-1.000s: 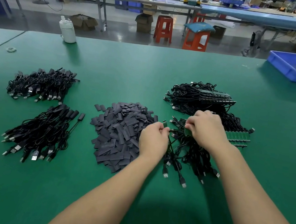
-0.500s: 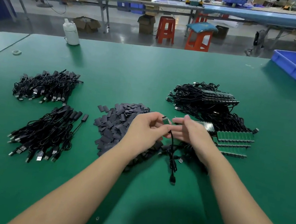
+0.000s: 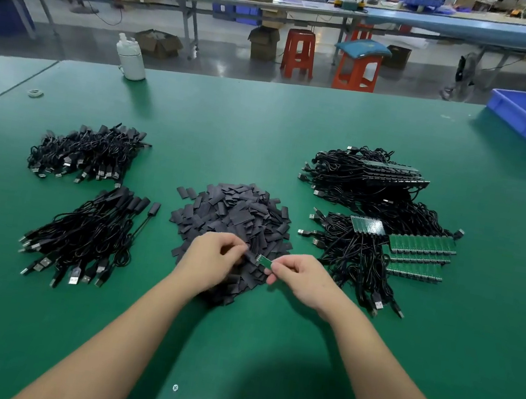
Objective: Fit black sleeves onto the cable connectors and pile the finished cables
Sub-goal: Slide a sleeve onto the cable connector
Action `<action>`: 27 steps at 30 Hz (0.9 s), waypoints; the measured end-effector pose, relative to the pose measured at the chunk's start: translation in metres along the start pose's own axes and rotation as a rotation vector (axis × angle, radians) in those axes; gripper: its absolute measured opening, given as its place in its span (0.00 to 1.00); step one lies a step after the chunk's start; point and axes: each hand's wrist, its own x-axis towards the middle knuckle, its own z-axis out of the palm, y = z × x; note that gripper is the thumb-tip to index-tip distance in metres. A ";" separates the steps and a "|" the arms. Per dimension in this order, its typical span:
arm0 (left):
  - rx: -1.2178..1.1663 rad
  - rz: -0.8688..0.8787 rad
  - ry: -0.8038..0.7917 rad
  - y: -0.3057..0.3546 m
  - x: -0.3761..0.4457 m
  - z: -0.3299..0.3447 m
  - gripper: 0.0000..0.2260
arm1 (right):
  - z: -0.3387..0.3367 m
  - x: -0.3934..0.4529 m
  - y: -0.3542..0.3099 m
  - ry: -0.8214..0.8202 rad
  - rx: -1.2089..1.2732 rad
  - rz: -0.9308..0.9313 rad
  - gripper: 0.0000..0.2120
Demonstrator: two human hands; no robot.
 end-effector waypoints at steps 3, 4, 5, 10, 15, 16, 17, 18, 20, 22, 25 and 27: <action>0.301 0.080 -0.012 -0.022 -0.004 -0.009 0.04 | 0.011 0.002 0.006 0.002 0.022 0.041 0.15; 0.359 0.099 -0.050 -0.029 -0.006 -0.011 0.04 | 0.015 0.003 0.009 0.000 0.039 0.055 0.13; 0.405 0.114 -0.089 -0.036 -0.007 -0.013 0.05 | 0.020 0.004 0.011 0.005 0.065 0.069 0.12; 0.504 0.138 -0.167 -0.057 -0.012 -0.008 0.14 | 0.039 0.010 0.023 0.055 0.135 0.119 0.10; 0.510 0.186 -0.100 -0.063 -0.014 -0.003 0.12 | 0.034 0.008 0.038 0.046 0.217 0.099 0.08; 0.517 0.197 -0.086 -0.063 -0.015 -0.003 0.12 | 0.032 0.008 0.041 0.049 0.260 0.096 0.08; 0.526 0.209 -0.074 -0.064 -0.016 -0.003 0.12 | 0.032 0.008 0.043 0.047 0.298 0.093 0.08; 0.535 0.225 -0.063 -0.065 -0.017 -0.003 0.12 | 0.031 0.008 0.043 0.038 0.319 0.091 0.08; 0.545 0.275 -0.031 -0.067 -0.020 -0.002 0.13 | 0.029 0.008 0.043 0.009 0.308 0.089 0.08; 0.539 0.341 0.031 -0.068 -0.025 -0.002 0.12 | 0.030 0.008 0.041 -0.016 0.289 0.083 0.10; 0.560 0.420 0.111 -0.069 -0.029 -0.001 0.08 | 0.031 0.008 0.042 -0.030 0.262 0.086 0.11; 0.571 0.440 0.122 -0.068 -0.031 -0.001 0.06 | 0.031 0.008 0.042 -0.031 0.242 0.084 0.12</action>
